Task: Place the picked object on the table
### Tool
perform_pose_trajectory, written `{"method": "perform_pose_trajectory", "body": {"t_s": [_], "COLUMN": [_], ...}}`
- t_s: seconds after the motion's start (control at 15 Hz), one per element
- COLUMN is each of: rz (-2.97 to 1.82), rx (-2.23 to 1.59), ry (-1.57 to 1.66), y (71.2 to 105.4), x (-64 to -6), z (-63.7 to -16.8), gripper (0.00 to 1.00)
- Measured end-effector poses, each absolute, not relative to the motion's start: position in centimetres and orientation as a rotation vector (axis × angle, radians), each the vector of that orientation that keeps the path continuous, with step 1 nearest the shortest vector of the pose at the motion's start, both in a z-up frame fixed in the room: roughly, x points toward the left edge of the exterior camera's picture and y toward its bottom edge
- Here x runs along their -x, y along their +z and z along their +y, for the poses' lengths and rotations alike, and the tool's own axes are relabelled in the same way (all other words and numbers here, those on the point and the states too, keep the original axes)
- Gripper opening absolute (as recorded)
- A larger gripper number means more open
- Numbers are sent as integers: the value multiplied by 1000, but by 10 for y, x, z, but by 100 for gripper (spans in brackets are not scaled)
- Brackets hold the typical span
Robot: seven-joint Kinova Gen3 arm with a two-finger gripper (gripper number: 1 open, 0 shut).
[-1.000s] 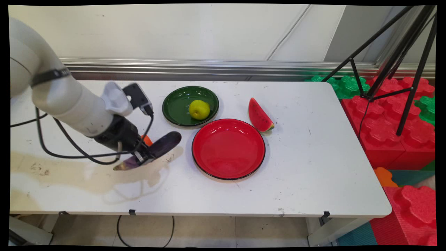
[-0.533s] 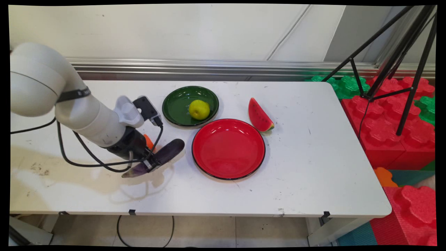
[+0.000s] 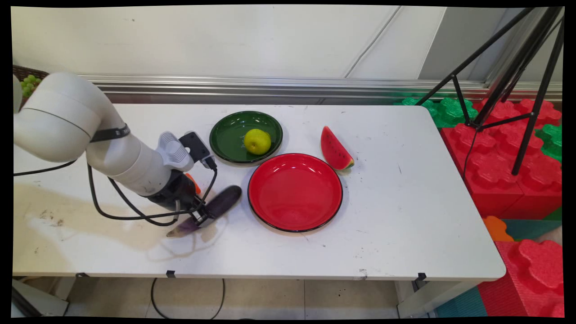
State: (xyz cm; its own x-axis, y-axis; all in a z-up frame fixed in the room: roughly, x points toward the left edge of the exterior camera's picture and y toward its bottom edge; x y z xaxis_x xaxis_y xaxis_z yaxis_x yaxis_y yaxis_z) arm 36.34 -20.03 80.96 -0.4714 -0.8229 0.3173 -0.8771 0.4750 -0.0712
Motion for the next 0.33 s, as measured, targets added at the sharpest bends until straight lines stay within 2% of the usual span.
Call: {"method": "perform_pose_trajectory", "body": {"t_s": [0.33], "rz": [-2476], "rx": [-1442], "ry": [338], "y": [804], "x": [-362], "z": [-201], "gripper": [100]}}
